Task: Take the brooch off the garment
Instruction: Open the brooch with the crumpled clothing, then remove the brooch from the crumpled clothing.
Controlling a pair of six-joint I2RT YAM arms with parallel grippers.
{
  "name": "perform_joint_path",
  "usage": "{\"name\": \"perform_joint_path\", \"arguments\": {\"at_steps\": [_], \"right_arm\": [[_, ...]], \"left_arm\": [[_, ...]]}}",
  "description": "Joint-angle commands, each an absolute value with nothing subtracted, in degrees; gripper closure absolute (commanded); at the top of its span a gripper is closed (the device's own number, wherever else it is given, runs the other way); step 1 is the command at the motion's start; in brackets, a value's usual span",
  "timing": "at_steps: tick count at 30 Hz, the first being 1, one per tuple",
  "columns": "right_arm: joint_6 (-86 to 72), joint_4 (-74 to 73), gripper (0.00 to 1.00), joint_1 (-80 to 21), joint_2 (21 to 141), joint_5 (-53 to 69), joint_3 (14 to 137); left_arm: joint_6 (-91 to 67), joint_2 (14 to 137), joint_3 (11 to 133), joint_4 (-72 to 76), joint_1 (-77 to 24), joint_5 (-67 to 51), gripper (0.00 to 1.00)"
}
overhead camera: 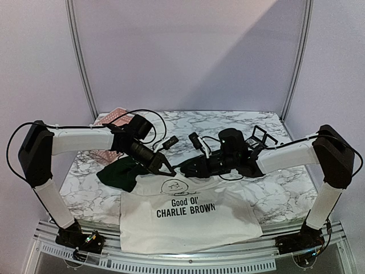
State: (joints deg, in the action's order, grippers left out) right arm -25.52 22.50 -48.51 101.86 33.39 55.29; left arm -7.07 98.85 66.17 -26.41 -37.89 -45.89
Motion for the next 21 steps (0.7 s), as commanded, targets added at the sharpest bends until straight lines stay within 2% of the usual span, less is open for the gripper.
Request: {"name": "perform_joint_path", "arguments": {"at_steps": [1,13,21], "right_arm": [[-25.57,22.06,0.8,-48.89,102.85,34.47,56.59],[-26.45,23.19,0.86,-48.92,103.99,35.35,56.87],[-26.65,23.54,1.0,-48.92,104.24,35.46,56.95]], "left_arm": [[-6.44,96.88,66.8,-25.61,-38.63,-46.93,1.0],[-6.46,96.84,66.8,-25.62,-38.76,-46.89,1.0],[-6.42,96.84,66.8,-25.63,-38.77,-46.75,1.0]]}}
